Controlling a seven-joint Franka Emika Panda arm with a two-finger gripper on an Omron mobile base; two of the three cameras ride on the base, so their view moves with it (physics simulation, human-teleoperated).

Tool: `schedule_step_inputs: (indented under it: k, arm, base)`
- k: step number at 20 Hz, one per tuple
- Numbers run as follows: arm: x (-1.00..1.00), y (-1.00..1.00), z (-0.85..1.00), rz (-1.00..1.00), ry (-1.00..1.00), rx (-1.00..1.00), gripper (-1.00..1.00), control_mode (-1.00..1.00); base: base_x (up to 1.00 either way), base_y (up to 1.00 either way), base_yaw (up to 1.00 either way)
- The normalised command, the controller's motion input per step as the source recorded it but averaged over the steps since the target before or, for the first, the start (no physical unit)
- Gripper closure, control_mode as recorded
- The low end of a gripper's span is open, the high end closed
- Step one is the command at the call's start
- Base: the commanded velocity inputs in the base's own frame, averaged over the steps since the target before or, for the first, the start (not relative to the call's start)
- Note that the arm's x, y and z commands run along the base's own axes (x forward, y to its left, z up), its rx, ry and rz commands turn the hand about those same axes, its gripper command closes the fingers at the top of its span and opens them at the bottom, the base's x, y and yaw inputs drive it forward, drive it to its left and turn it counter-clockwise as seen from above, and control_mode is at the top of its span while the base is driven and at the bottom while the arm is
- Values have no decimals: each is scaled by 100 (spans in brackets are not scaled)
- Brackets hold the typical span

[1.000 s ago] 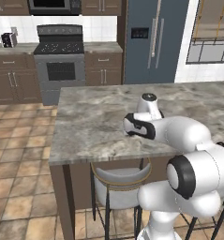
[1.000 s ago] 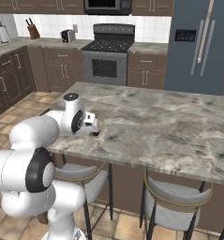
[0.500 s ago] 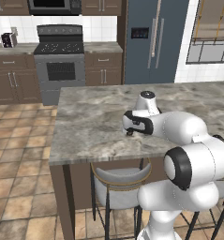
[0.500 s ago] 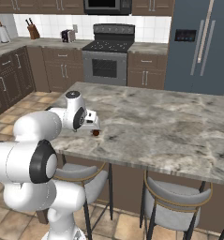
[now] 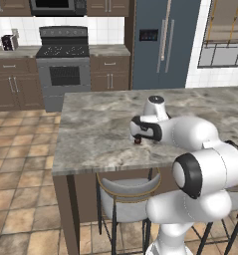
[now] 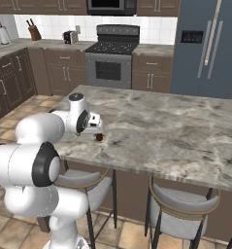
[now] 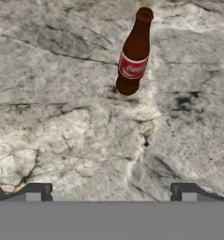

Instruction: Place the large bottle from the dining counter next to the other large bottle outside the sink, and place the small bottle from the dining counter next to the other small bottle inside the sink.

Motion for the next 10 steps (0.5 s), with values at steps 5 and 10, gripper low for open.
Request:
schedule_step_inputs:
  k: [5,10]
  arm:
    - [13,0,5,0,-1,0,-100,-100]
    - [11,0,1,0,-1,0,-100,-100]
  base:
    - [0,0,0]
    - [0,0,0]
